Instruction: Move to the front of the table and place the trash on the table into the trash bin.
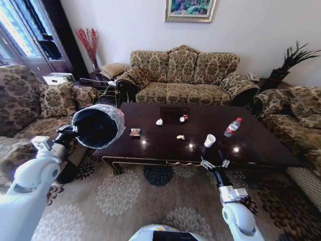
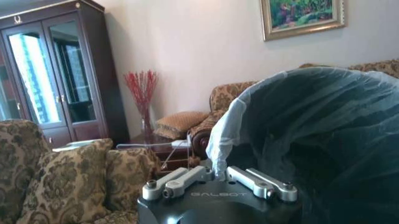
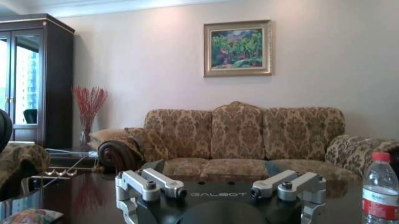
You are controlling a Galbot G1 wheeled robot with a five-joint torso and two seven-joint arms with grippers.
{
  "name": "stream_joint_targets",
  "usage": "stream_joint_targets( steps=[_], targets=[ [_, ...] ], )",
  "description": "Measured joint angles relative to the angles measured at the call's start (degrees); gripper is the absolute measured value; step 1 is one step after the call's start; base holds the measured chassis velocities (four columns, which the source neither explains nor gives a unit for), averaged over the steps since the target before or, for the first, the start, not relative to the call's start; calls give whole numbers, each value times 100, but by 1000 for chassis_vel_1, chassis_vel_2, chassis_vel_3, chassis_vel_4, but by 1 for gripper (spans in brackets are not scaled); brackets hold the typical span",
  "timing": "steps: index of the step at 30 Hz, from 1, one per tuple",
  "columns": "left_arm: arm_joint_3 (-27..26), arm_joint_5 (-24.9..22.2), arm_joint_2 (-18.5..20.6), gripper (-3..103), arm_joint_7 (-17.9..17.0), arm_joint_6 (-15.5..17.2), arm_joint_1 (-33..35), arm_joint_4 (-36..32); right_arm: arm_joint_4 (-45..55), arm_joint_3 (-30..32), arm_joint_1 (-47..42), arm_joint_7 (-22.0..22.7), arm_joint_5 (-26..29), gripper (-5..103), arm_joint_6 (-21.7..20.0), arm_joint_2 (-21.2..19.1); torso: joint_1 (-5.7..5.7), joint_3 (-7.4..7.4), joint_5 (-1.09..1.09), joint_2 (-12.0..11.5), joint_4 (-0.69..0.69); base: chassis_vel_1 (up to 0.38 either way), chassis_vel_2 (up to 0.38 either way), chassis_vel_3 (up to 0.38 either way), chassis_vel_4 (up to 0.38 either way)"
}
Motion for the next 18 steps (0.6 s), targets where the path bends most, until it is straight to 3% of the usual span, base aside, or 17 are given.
stream_joint_targets(
  steps=[11,18],
  targets=[
    [40,3,7,0,34,-48,8,20,-22,24,3,1,24,100,23,30,-19,-7,-2,5,3,52,11,-57,-5],
    [44,-11,2,0,62,-56,-2,29,-78,33,13,-10,47,100,44,29,-10,-4,0,3,-1,133,175,-126,-173]
  ],
)
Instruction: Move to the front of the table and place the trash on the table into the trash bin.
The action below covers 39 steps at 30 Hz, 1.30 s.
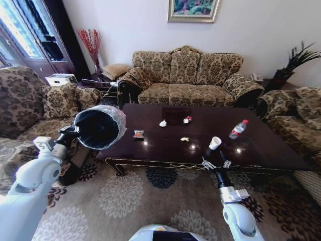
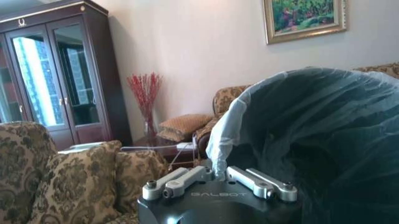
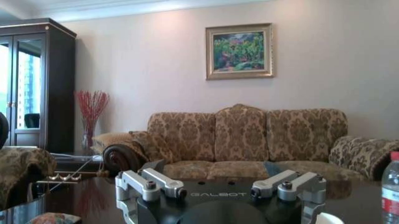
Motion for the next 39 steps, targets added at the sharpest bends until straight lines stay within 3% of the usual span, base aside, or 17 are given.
stream_joint_targets(
  steps=[16,19,23,30,39],
  targets=[
    [17,0,2,0,10,0,0,3,-63,-20,18,-71,27,100,21,2,-2,-1,-8,0,7,210,208,-222,-206],
    [19,-2,3,0,13,0,-1,2,-64,-19,21,-71,29,100,21,1,-2,-1,4,0,3,49,35,-27,-20],
    [23,-5,3,0,24,0,-2,1,-65,-16,22,-71,29,100,21,-1,0,0,3,-1,-4,-26,-13,3,-2],
    [23,-5,5,0,20,0,-4,1,-64,-18,22,-71,30,100,21,-1,-1,-1,-5,0,7,0,0,0,0],
    [23,-5,5,0,21,0,-4,0,-65,-18,21,-69,30,100,20,-1,0,0,0,-1,1,0,0,0,0]
  ],
)
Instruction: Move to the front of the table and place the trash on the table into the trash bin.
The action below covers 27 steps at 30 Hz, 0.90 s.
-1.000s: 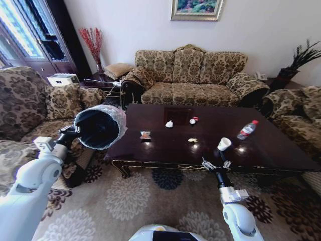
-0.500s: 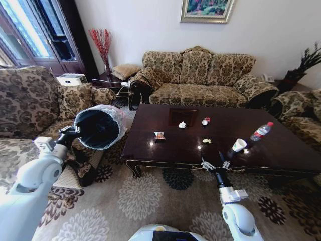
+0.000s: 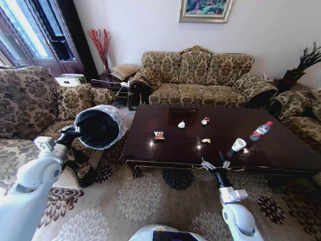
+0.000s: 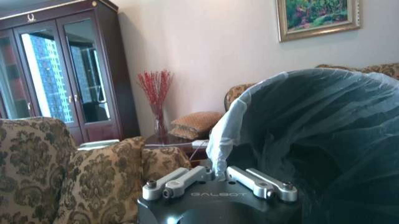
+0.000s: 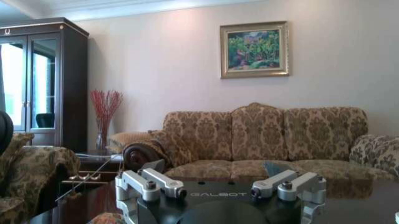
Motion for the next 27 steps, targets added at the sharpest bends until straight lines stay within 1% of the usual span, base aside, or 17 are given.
stream_joint_targets(
  steps=[5,27],
  targets=[
    [-2,2,0,0,-2,0,0,0,1,0,0,0,0,100,-1,0,-1,0,-1,0,3,0,0,0,0],
    [-5,2,0,0,-6,4,0,0,4,0,0,0,-1,100,-3,0,-1,0,-1,0,2,0,0,0,0]
  ],
)
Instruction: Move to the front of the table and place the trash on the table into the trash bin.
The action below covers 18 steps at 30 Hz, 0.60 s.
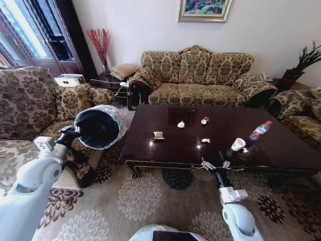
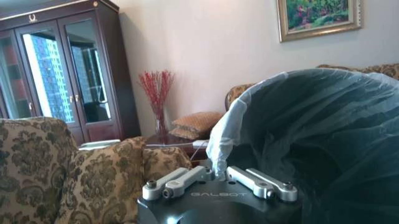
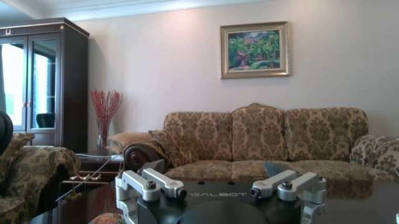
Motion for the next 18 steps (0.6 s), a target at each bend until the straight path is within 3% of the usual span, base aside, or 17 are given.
stream_joint_targets(
  steps=[18],
  targets=[
    [0,0,0,0,0,0,0,0,0,0,0,0,0,100,0,0,0,0,0,0,0,0,0,0,0]
  ],
)
